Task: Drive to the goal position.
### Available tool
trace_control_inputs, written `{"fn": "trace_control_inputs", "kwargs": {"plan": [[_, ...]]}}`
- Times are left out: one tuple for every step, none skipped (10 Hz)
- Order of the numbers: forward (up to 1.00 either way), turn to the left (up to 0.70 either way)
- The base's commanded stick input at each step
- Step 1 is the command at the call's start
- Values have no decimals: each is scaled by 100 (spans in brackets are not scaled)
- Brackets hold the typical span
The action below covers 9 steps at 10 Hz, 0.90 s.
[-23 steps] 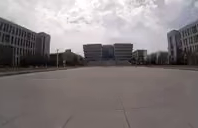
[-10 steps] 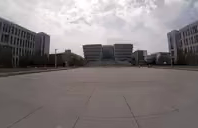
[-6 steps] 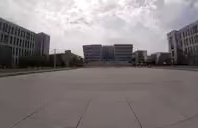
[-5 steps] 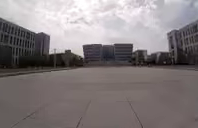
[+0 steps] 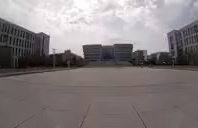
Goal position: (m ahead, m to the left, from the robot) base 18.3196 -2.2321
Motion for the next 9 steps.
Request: {"fn": "trace_control_inputs", "kwargs": {"plan": [[70, 0], [70, 0], [70, 0], [70, 0], [70, 0], [70, 0], [70, 0], [70, 0], [70, 0]]}}
